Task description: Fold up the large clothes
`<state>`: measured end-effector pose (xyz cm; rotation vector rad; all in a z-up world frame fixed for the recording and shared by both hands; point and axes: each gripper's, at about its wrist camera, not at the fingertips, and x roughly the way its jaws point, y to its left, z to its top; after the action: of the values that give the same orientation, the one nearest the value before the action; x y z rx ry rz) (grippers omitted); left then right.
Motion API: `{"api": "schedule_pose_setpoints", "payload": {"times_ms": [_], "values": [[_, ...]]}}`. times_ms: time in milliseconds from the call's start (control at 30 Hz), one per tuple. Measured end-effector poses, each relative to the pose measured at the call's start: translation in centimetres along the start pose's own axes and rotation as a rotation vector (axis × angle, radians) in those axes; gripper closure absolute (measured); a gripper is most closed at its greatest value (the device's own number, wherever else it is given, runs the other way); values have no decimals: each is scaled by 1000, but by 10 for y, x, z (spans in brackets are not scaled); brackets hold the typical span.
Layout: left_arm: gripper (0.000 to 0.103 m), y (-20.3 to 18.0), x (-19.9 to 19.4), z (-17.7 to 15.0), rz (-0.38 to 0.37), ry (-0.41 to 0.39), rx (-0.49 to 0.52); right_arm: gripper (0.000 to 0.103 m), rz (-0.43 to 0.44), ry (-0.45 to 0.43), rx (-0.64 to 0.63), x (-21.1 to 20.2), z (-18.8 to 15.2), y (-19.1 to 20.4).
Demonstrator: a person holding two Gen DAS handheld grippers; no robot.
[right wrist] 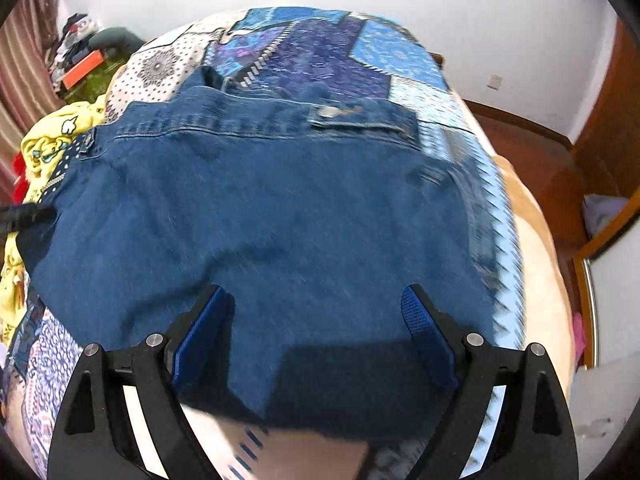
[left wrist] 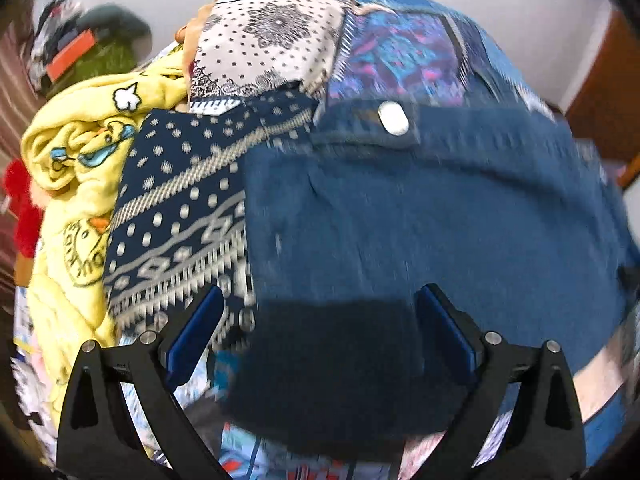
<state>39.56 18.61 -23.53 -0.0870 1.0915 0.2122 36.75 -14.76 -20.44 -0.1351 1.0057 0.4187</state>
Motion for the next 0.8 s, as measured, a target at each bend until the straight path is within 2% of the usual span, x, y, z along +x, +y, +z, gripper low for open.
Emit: {"api": "schedule_pose_setpoints", "payload": {"times_ms": [100, 233, 333, 433, 533, 667, 800], "values": [[4, -2, 0, -30, 13, -3, -4, 16, 14, -18, 8, -13, -14, -3], [2, 28, -6, -58, -53, 16, -154, 15, -67, -17, -11, -30, -31, 0], [2, 53, -15, -74, -129, 32, -248, 15, -47, 27, 62, -36, -41, -12], [2, 73, -27, -89, -174, 26, -364, 16, -16, 24, 149, -47, -53, -27], [2, 83, -37, -100, -279, 23, -463, 15, -15, -1, 204, -58, -59, -36], [2, 76, -41, -101, -423, 20, -510, 15, -28, -21, 219, -66, -59, -37], [2, 60, -17, -94, -635, 76, -556, 15, -26, -39, 204, -67, -54, -30]]}}
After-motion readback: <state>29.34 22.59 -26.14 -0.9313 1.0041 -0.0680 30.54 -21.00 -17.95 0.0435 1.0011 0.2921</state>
